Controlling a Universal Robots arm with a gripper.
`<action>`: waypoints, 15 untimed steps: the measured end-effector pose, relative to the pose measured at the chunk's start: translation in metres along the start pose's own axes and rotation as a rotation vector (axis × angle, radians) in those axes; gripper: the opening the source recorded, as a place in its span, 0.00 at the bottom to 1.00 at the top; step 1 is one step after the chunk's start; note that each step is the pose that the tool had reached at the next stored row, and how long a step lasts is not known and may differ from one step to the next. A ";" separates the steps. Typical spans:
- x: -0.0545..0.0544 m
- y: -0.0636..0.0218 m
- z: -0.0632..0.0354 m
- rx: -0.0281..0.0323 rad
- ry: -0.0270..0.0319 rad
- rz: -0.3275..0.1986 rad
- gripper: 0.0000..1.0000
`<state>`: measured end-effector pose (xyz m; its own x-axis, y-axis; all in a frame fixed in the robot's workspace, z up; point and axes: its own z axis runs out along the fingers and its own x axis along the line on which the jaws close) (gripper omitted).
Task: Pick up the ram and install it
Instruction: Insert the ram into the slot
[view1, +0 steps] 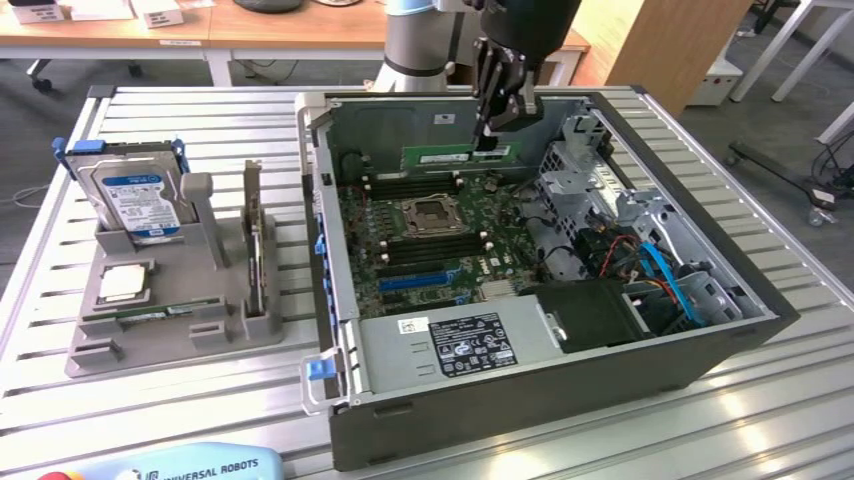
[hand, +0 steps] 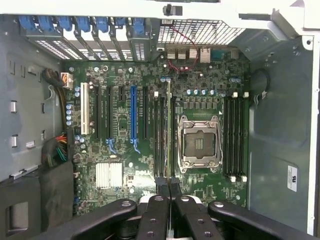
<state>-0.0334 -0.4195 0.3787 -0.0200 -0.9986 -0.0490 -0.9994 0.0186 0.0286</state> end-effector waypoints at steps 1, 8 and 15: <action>0.000 0.0000 0.0014 0.0000 0.0000 0.000 0.12; 0.000 -0.0002 0.0066 -0.0001 0.0004 0.001 0.12; -0.004 -0.0001 0.0079 0.0000 0.0002 0.001 0.12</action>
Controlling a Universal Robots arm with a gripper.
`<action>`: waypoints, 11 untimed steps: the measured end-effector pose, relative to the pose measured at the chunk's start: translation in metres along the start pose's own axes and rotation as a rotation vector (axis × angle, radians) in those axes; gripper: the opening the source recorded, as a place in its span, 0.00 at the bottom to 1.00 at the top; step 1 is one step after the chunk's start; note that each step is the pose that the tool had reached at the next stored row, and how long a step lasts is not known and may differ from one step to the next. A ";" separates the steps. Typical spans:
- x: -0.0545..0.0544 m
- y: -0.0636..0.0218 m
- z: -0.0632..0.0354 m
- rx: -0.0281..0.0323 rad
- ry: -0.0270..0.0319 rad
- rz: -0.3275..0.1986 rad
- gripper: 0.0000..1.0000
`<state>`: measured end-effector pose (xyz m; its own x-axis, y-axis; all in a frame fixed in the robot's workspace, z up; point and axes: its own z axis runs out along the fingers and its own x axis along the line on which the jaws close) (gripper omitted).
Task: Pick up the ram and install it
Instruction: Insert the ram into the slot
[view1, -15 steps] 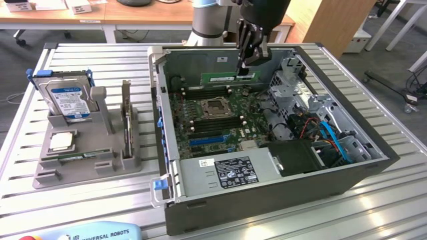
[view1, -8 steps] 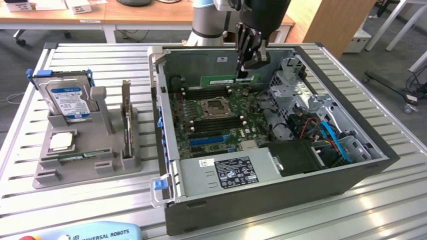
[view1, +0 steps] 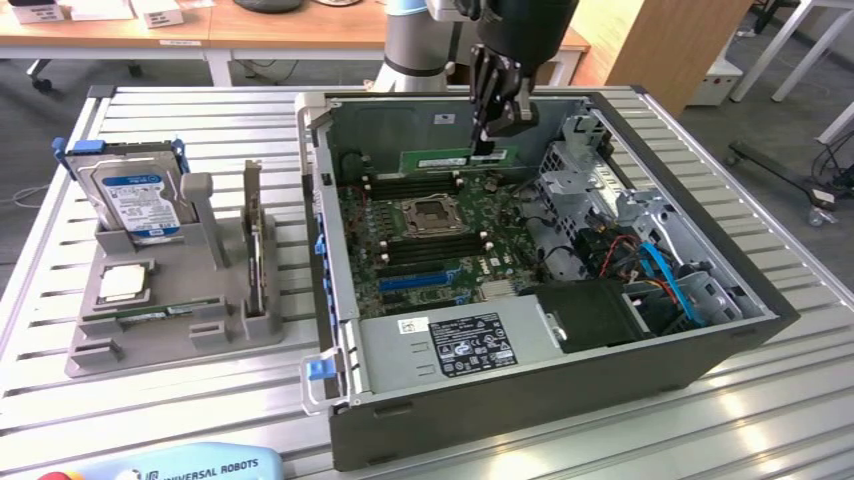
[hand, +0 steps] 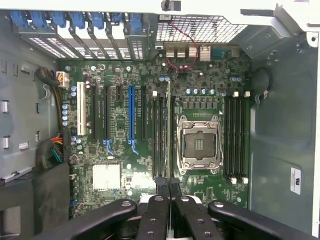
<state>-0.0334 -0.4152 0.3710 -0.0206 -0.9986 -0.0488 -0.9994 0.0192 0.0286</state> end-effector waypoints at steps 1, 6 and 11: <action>0.000 0.0000 0.0001 0.0000 0.0000 0.000 0.12; 0.000 0.0000 0.0012 0.0001 -0.0002 0.000 0.12; 0.000 -0.0003 0.0098 0.0000 -0.0001 0.000 0.12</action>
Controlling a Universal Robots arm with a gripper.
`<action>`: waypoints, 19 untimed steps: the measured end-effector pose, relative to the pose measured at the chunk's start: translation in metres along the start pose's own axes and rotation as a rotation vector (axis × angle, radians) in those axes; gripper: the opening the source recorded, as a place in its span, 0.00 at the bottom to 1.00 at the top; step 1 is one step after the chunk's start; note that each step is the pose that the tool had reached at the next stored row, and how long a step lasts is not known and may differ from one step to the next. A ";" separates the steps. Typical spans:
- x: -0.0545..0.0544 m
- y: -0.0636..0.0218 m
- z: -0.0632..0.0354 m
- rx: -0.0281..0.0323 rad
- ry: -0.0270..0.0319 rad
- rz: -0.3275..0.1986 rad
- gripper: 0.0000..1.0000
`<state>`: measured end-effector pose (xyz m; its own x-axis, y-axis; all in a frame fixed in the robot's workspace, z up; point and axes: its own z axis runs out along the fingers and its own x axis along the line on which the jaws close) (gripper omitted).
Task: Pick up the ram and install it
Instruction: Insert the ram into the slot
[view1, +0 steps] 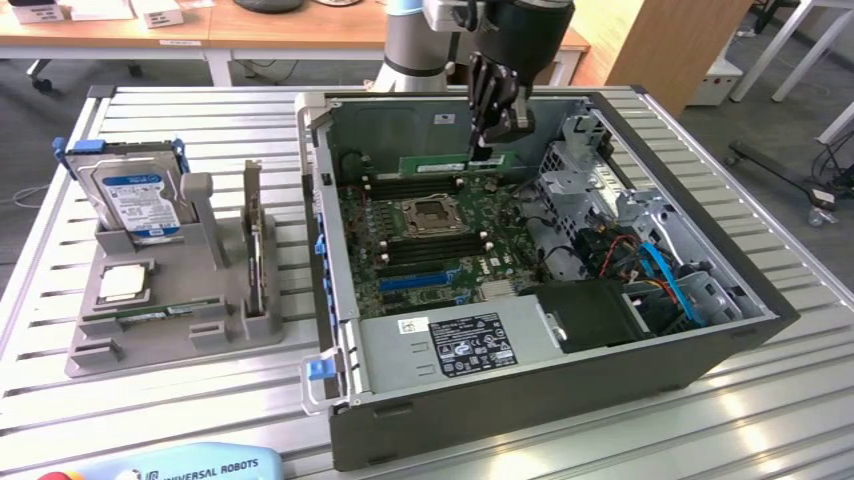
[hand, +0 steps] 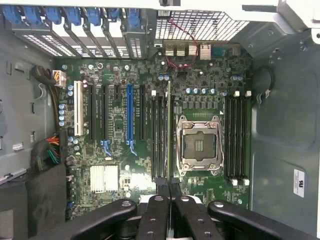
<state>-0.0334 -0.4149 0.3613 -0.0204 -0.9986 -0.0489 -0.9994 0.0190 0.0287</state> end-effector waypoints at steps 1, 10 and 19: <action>0.000 0.0000 0.0019 0.0000 0.0000 0.000 0.12; 0.001 -0.0004 0.0148 -0.0001 0.0001 0.000 0.12; 0.001 -0.0005 0.0172 0.0001 0.0009 0.000 0.12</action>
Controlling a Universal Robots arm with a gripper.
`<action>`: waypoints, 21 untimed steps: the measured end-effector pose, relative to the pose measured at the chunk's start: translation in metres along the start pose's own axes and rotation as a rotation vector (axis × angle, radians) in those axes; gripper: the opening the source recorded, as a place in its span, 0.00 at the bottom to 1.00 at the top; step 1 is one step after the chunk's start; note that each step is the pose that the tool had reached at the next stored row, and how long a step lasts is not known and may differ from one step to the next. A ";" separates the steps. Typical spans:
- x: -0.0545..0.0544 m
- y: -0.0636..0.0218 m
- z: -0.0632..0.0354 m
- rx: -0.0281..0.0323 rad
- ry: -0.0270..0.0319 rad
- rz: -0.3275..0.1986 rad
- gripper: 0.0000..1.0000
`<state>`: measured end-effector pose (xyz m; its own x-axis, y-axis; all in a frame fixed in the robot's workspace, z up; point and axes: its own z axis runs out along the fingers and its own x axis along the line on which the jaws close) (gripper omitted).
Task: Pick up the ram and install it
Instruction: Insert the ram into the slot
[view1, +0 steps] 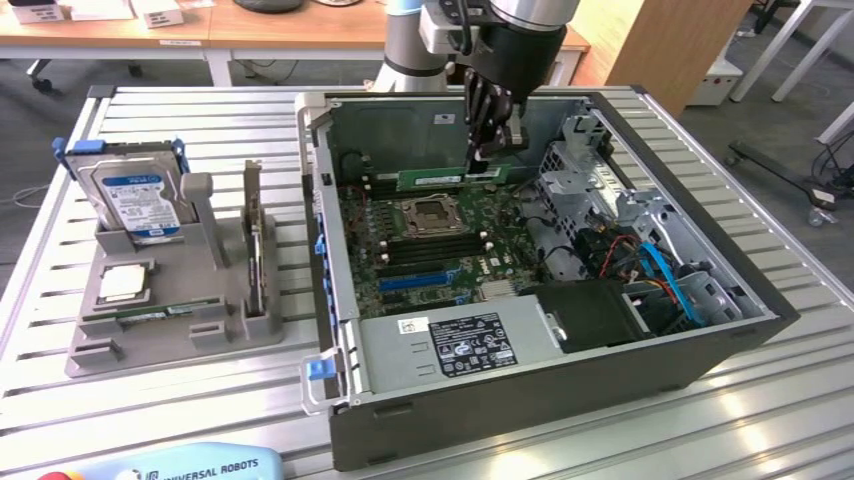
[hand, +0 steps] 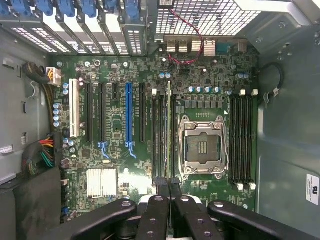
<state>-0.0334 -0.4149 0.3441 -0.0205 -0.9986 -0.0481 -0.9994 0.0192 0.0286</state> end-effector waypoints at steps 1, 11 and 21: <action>0.000 0.0000 0.0000 0.0000 0.0001 0.000 0.12; 0.000 -0.0001 0.0000 -0.0112 0.0003 0.001 0.12; 0.000 -0.0003 0.0001 -0.0106 -0.0001 0.012 0.12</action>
<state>-0.0331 -0.4149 0.3440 -0.0327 -0.9983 -0.0478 -0.9987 0.0308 0.0397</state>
